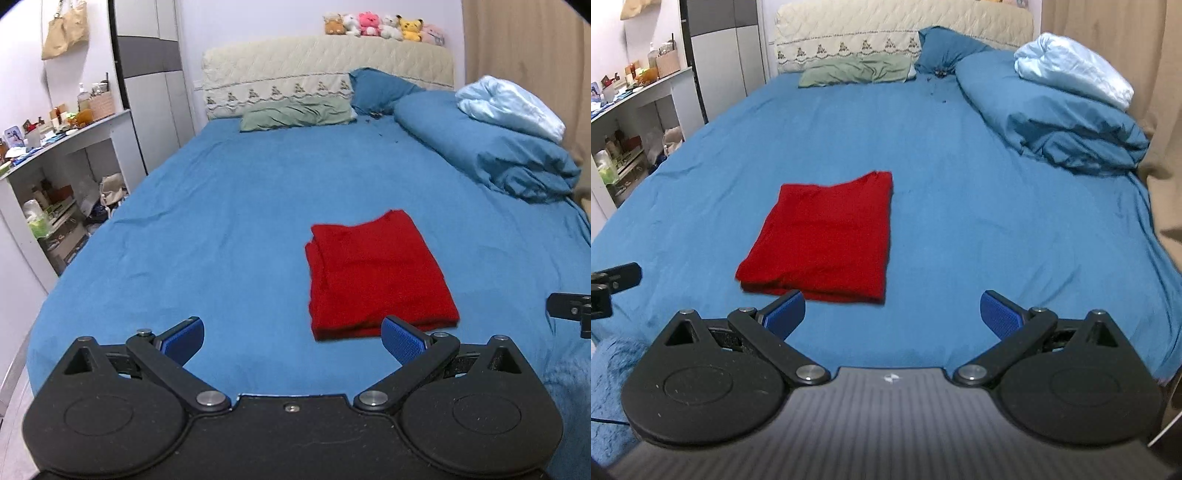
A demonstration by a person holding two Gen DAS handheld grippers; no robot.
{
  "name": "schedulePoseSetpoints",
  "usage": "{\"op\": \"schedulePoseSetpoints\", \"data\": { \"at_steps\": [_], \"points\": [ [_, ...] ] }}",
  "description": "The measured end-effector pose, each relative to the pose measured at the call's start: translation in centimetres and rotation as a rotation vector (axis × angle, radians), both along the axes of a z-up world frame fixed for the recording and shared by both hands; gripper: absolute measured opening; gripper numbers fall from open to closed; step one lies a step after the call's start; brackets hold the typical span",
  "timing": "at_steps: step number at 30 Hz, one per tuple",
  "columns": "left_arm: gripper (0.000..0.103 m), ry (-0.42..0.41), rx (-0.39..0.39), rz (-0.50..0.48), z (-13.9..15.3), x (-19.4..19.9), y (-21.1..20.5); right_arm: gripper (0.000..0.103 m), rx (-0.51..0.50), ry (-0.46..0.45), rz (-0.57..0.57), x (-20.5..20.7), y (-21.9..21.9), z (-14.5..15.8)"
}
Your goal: Fold small clothes
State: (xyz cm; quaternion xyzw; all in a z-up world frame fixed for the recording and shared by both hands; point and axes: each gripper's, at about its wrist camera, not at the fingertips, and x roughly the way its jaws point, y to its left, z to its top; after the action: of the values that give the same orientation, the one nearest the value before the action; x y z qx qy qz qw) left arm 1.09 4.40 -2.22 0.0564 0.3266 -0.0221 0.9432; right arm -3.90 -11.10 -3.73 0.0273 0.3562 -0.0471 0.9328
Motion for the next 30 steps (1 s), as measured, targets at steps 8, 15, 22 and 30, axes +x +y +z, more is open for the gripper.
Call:
{"op": "schedulePoseSetpoints", "data": {
  "at_steps": [8,15,22,30],
  "points": [
    [0.103,-0.012,-0.007,-0.016,-0.7,-1.8,-0.1,0.103,-0.016,0.046,-0.005,-2.0,1.3,-1.4],
    [0.103,-0.022,-0.004,-0.031,-0.5,-2.1,-0.4,0.103,-0.021,0.042,-0.012,-2.7,1.7,-1.3],
    [0.103,-0.037,-0.006,-0.032,-0.3,-2.5,-0.5,0.103,-0.010,0.045,-0.017,-2.8,1.5,-1.2],
    [0.103,-0.046,-0.001,-0.038,-0.3,-2.6,-0.4,0.103,-0.002,0.047,-0.024,-2.6,1.2,-1.2]
  ]
}}
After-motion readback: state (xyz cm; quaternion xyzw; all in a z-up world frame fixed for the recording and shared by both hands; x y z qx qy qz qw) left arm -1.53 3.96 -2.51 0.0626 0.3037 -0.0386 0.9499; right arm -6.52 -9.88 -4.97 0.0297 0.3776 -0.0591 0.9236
